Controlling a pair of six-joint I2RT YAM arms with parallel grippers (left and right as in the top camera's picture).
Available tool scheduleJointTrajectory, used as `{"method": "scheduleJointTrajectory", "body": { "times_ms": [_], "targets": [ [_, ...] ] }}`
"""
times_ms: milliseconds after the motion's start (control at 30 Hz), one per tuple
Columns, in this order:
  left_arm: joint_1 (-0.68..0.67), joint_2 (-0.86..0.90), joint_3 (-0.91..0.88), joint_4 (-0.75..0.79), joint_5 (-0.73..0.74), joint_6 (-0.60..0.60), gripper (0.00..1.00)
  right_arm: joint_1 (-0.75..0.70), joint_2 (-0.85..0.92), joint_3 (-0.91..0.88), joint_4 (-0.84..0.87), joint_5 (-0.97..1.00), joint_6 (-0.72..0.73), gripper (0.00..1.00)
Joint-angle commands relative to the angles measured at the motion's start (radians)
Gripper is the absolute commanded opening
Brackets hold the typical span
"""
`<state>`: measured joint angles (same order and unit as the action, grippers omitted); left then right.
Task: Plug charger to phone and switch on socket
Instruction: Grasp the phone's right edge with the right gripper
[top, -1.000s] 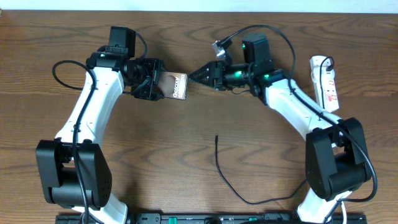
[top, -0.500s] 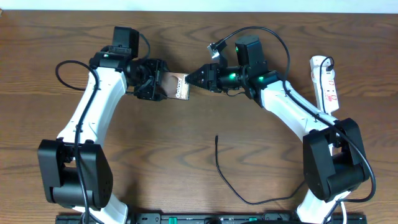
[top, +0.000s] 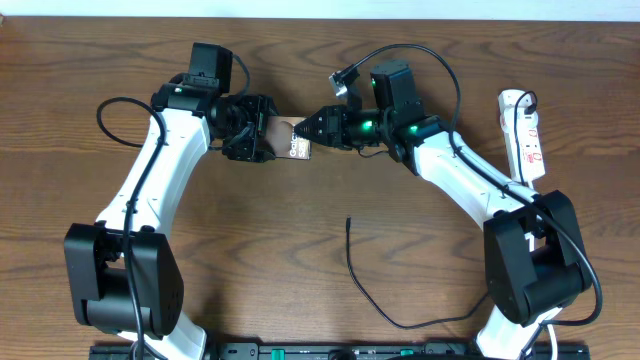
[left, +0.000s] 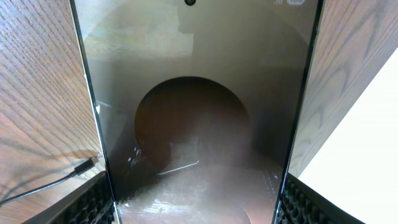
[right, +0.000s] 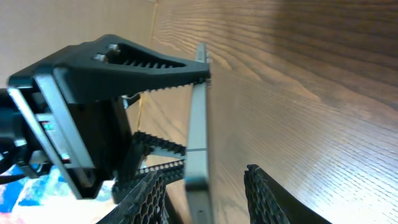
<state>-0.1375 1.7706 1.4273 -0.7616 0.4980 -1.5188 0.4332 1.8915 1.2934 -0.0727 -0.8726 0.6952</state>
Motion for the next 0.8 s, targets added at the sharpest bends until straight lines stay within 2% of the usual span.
{"method": "scheduleJointTrajectory", "body": {
  "times_ms": [0, 767],
  "targets": [
    [0.000, -0.035, 0.034, 0.001, 0.010, -0.010, 0.08, 0.019, 0.007, 0.013, -0.012, 0.049, -0.020, 0.41],
    [-0.039, -0.035, 0.034, 0.004, 0.005, -0.066, 0.07, 0.053, 0.007, 0.013, -0.025, 0.123, -0.038, 0.37]
  ]
}}
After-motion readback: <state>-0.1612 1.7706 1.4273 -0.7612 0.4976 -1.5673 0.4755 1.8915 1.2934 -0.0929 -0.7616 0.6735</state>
